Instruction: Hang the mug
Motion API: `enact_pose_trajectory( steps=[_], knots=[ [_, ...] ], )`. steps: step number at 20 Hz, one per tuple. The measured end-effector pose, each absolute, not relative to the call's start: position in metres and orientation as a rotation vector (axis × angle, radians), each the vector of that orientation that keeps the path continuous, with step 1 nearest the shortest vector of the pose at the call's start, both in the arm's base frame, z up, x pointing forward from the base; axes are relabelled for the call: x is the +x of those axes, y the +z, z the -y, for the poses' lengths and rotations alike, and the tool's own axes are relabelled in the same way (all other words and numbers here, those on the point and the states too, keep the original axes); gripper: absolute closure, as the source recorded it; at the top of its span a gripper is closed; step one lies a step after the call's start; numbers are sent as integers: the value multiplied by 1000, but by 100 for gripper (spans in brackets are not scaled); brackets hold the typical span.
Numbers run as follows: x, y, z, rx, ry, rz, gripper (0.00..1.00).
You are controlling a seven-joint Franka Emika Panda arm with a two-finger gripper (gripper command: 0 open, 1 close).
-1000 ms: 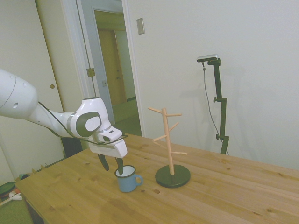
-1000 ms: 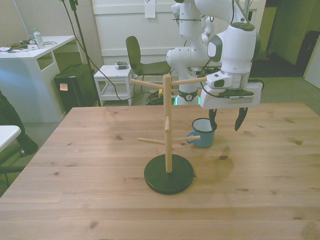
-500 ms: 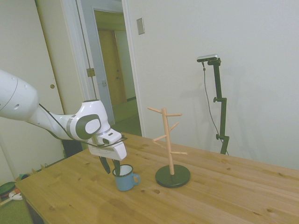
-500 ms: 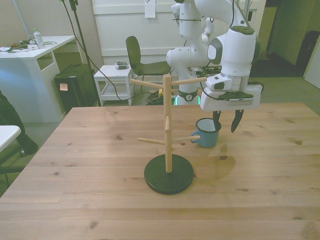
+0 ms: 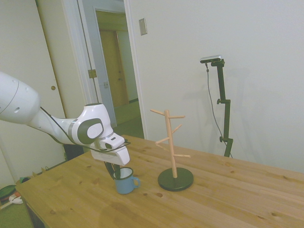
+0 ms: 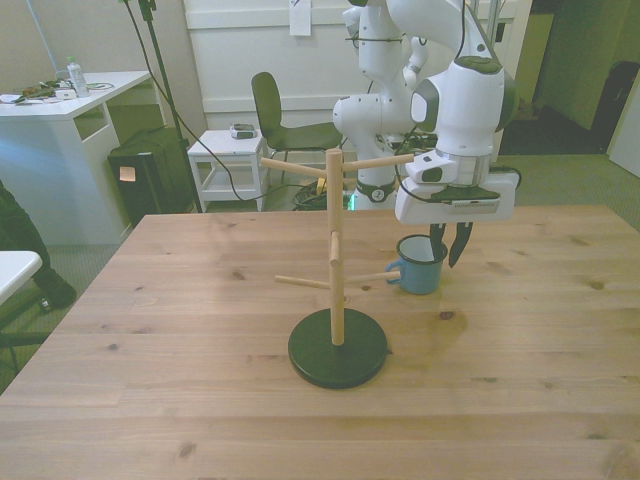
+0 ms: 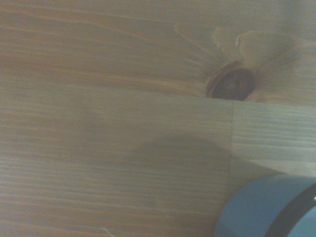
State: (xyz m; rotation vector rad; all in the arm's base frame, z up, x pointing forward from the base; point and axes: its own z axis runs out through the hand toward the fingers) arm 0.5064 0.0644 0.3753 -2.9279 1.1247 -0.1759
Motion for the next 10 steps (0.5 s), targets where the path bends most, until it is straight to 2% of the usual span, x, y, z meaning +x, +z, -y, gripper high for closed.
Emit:
enact_pose_trajectory(
  steps=[10],
  knots=[
    [505,373,-54,-2918,-178,-1148,100]
  ],
)
